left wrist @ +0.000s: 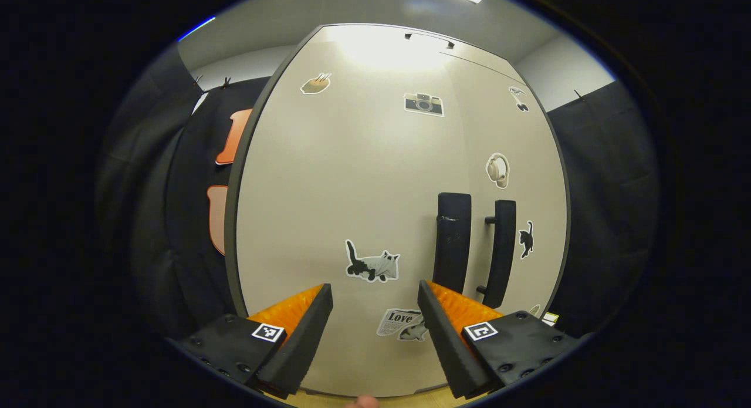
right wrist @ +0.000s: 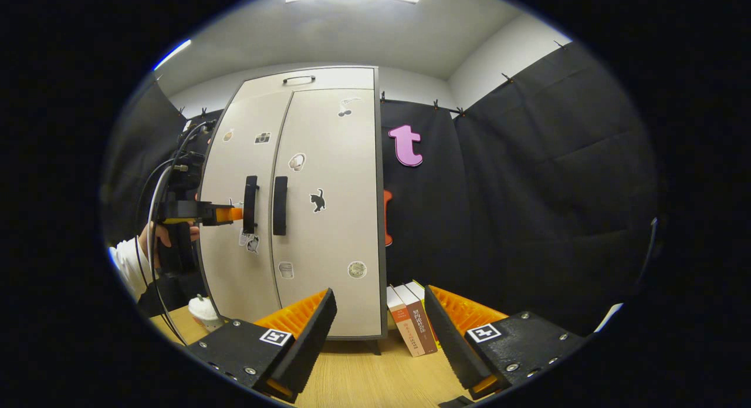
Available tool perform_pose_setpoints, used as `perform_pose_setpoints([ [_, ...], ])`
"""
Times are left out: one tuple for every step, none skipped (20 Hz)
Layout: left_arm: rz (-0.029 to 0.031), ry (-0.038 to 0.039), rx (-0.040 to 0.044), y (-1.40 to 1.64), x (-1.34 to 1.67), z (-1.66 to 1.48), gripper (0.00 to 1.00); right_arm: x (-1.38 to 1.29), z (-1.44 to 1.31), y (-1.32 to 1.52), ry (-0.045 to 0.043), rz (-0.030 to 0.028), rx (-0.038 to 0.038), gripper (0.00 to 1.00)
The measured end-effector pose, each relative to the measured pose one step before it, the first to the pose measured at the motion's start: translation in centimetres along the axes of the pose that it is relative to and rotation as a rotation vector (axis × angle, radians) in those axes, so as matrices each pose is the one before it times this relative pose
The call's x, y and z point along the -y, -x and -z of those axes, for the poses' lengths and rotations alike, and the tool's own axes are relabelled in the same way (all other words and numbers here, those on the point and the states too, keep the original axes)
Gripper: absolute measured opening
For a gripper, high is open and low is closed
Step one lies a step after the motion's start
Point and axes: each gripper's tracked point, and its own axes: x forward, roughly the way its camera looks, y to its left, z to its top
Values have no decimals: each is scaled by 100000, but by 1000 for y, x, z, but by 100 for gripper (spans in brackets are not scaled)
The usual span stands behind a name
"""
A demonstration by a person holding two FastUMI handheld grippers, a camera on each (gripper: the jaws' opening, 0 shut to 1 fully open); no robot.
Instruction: Grab one shoe with the right hand and put it into the shoe cabinet, grab the other shoe with the left hand and put it into the shoe cabinet; then close the right door with the right hand and the left door with the left hand.
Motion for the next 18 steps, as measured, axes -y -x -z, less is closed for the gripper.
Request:
perform_pose_setpoints([
  [611,1037,700,459,161,-230,94,-34,3,5,-142,-37,-85,93],
  [305,13,946,617,106,-360,95,-23,-70,67,-99,-114,74,93],
  [207,-395,1102,757,183,-441,95,-61,-63,117,94,-168,153,93],
  [624,-120,868,874,249,-439,96,-76,-54,60,351,-274,97,93],
  [1011,-67,453,965,326,-308,97,-105,-6,55,419,-198,8,93],
  [1346,144,134,1073,395,-195,95,-113,-30,-2,180,-465,263,93],
  [1366,470,603,1167,423,-306,95,-202,-77,8,-187,-593,347,93],
  [546,46,429,1077,245,-240,95,-197,61,-4,-436,-589,114,93],
  [218,-231,612,1257,188,-180,95,-195,93,-35,-438,-613,-146,93],
  [605,-581,459,1069,262,-120,95,-112,28,17,-229,-484,-192,93],
  [535,-856,202,1477,198,148,95,-128,46,-15,-115,-459,-157,93],
  [-370,-335,-38,1344,20,358,95,-144,133,-74,20,-387,-158,93],
  [-1114,-56,-243,1468,-175,541,95,-82,188,98,31,-33,-137,93],
  [-1350,-22,-599,1318,-206,796,95,-57,9,185,-256,9,252,93],
  [-1109,-52,-1260,1389,-197,943,95,-161,150,99,-596,-205,28,93],
  [-589,214,-2310,1248,-194,978,95,-131,107,155,-773,-266,-248,93],
  [-847,748,-1284,1264,-215,822,95,-200,117,19,-693,-306,-164,93],
  [-1654,282,-626,984,-464,591,95,-52,70,160,-354,-364,-174,93],
])
